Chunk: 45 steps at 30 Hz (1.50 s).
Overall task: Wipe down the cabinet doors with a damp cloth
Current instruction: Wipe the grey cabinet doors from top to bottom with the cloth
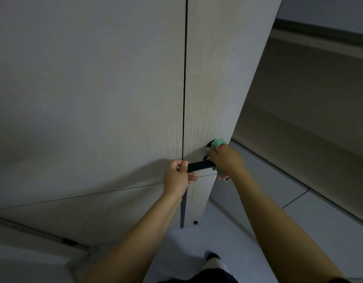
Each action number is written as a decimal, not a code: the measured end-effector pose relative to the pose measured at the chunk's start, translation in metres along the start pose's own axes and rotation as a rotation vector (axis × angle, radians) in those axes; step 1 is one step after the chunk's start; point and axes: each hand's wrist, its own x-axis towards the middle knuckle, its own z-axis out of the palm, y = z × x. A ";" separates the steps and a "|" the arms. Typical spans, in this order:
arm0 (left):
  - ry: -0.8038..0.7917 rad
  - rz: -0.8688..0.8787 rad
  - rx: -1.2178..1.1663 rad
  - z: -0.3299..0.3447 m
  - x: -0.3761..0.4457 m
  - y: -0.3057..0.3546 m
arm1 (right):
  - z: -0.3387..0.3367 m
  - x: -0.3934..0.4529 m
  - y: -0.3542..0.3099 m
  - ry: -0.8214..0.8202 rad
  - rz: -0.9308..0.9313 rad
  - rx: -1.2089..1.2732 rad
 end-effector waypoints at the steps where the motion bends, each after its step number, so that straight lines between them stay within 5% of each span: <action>1: -0.003 0.002 -0.005 -0.001 -0.001 -0.001 | -0.004 0.001 -0.003 -0.046 0.038 -0.005; 11: -0.005 0.001 -0.014 -0.001 0.001 0.000 | 0.009 0.011 0.029 -0.198 0.059 0.752; 19: -0.036 -0.005 -0.014 -0.004 -0.004 0.000 | 0.000 0.003 0.004 -0.041 0.084 0.154; 26: -0.037 0.002 -0.009 -0.005 -0.003 0.001 | 0.003 0.002 0.012 0.074 -0.093 0.249; 31: -0.018 -0.003 -0.009 -0.003 -0.004 -0.001 | 0.017 -0.001 0.032 -0.240 0.064 1.112; 34: -0.031 -0.002 -0.003 -0.004 -0.004 -0.002 | 0.016 0.001 0.033 -0.369 0.100 1.287; 37: -0.047 -0.013 0.002 -0.006 -0.004 0.000 | 0.014 0.000 0.029 -0.262 0.115 1.103; 41: -0.037 -0.027 -0.035 -0.005 -0.002 -0.001 | 0.020 -0.007 0.018 0.088 0.051 0.591; 45: -0.030 -0.016 -0.054 -0.004 -0.003 -0.004 | 0.032 -0.012 0.023 0.340 -0.053 0.382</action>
